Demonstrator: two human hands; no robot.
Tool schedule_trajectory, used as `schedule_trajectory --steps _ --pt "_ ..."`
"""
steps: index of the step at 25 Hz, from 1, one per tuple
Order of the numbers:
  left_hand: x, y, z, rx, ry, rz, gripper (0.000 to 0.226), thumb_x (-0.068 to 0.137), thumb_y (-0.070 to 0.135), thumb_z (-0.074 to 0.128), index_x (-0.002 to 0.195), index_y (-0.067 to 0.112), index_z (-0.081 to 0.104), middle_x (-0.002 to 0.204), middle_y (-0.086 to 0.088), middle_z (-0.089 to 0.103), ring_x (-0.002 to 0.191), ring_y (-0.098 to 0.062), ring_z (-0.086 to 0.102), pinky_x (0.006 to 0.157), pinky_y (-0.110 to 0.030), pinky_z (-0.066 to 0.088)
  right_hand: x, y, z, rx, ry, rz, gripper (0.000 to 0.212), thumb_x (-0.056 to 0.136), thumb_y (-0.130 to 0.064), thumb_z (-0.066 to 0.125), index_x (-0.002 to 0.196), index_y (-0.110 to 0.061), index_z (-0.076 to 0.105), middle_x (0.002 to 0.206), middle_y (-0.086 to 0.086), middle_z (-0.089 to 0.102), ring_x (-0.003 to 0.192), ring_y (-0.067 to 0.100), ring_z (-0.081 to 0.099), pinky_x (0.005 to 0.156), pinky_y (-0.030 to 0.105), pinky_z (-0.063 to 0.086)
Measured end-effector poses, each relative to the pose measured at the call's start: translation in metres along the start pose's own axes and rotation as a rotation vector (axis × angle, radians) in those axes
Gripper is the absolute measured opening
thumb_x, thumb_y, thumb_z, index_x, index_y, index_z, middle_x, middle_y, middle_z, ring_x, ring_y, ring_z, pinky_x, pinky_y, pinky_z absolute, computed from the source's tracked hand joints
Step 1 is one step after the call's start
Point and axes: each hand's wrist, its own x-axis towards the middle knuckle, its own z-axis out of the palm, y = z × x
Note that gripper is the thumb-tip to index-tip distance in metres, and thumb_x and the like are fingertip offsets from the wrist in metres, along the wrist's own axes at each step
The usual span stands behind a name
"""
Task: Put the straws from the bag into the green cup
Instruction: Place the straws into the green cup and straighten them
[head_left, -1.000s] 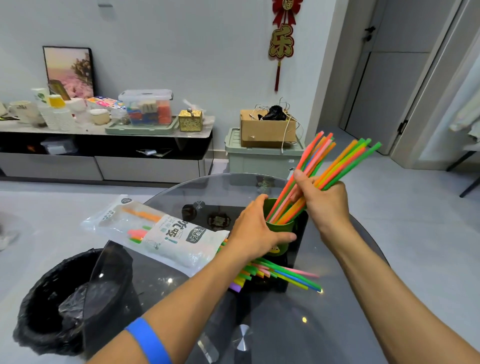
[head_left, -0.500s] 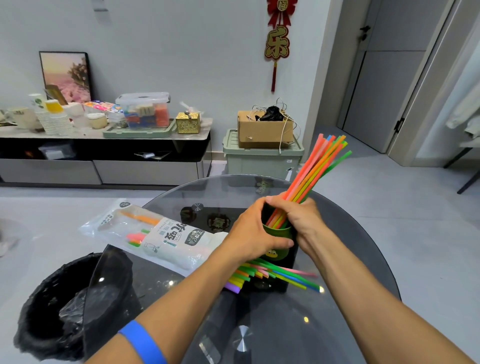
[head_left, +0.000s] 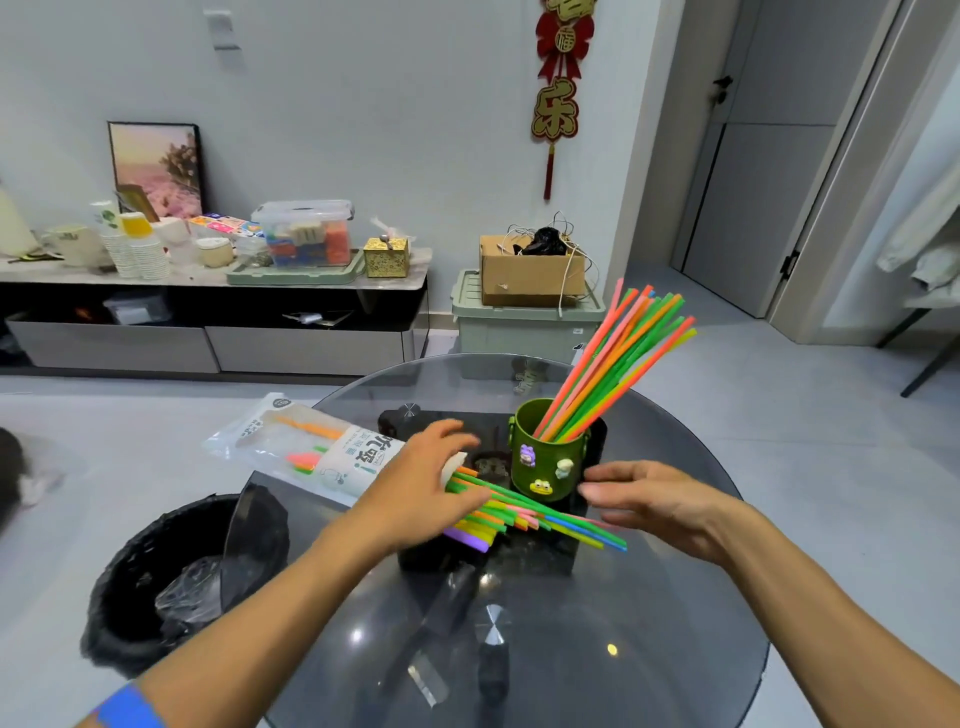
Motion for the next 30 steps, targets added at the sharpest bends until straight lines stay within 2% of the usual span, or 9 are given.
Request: schedule_trajectory --steps 2,4,8,11,14,19,22,26,30 --pt "-0.021 -0.019 -0.002 0.262 -0.132 -0.016 0.077 0.078 0.059 0.063 0.145 0.029 0.042 0.159 0.001 0.027 0.145 -0.019 0.027 0.119 -0.043 0.020 -0.005 0.005 0.012 -0.254 0.030 -0.030 0.049 0.079 -0.024 0.079 0.123 -0.011 0.062 0.123 0.005 0.067 0.111 0.014 0.064 0.098 0.028 0.049" --pt "-0.036 -0.029 -0.002 0.381 -0.226 -0.004 0.074 0.083 0.057 0.061 0.148 0.031 0.035 0.161 0.001 0.023 0.147 -0.019 0.021 0.120 -0.044 0.018 -0.006 0.007 0.037 -0.487 0.135 -0.133 0.033 0.087 -0.032 0.070 0.115 -0.018 0.064 0.115 0.000 0.068 0.107 0.015 0.064 0.099 0.032 0.049" --pt "-0.048 -0.030 -0.006 0.375 -0.213 0.079 0.051 0.088 0.049 0.062 0.136 0.035 0.052 0.154 0.004 0.036 0.140 -0.017 0.034 0.114 -0.037 0.029 -0.004 0.010 0.086 -0.642 0.320 -0.341 0.029 0.093 -0.043 0.056 0.101 -0.021 0.072 0.097 -0.003 0.073 0.093 0.016 0.065 0.087 0.039 0.052" --pt "-0.051 -0.034 0.000 0.326 -0.150 0.113 0.043 0.085 0.048 0.064 0.126 0.034 0.059 0.149 0.003 0.043 0.136 -0.019 0.040 0.111 -0.041 0.033 0.005 0.011 0.109 -0.812 0.261 -0.377 0.035 0.090 -0.042 0.060 0.116 -0.019 0.065 0.107 -0.001 0.068 0.098 0.019 0.062 0.083 0.034 0.049" --pt "-0.049 -0.039 0.006 0.284 -0.096 0.130 0.042 0.079 0.048 0.066 0.119 0.033 0.060 0.142 0.004 0.051 0.129 -0.019 0.046 0.106 -0.044 0.038 0.017 0.008 0.122 -0.865 0.193 -0.345 0.045 0.092 -0.042 0.058 0.130 -0.018 0.054 0.119 0.002 0.064 0.110 0.022 0.060 0.088 0.034 0.047" --pt "-0.045 -0.042 0.006 0.226 -0.045 0.149 0.039 0.075 0.050 0.066 0.108 0.035 0.050 0.121 0.017 0.057 0.111 -0.013 0.052 0.095 -0.043 0.043 0.029 -0.001 0.119 -1.050 0.161 -0.274 0.029 0.097 -0.035 0.051 0.111 -0.010 0.056 0.118 0.012 0.062 0.107 0.033 0.059 0.086 0.040 0.049" --pt "-0.041 -0.041 0.009 0.281 -0.033 0.146 0.038 0.078 0.051 0.065 0.109 0.036 0.048 0.122 0.018 0.055 0.113 -0.011 0.050 0.096 -0.041 0.041 0.026 -0.004 0.118 -1.204 0.216 -0.259 0.023 0.097 -0.026 0.053 0.113 -0.009 0.053 0.120 0.014 0.058 0.110 0.036 0.059 0.082 0.041 0.047" --pt "-0.037 -0.041 0.009 0.277 0.022 0.106 0.037 0.082 0.047 0.063 0.115 0.031 0.052 0.125 0.014 0.056 0.116 -0.013 0.048 0.096 -0.039 0.039 0.017 -0.005 0.106 -1.399 0.310 -0.279 0.018 0.093 -0.010 0.052 0.111 -0.009 0.051 0.118 0.014 0.063 0.107 0.038 0.063 0.070 0.038 0.038" --pt "-0.036 -0.044 0.008 0.280 0.004 0.087 0.038 0.083 0.048 0.059 0.117 0.032 0.053 0.128 0.014 0.055 0.119 -0.013 0.048 0.098 -0.038 0.037 0.002 -0.009 0.076 -1.426 0.260 -0.196 0.015 0.095 -0.018 0.050 0.109 -0.012 0.051 0.119 0.013 0.061 0.109 0.036 0.060 0.070 0.036 0.038"
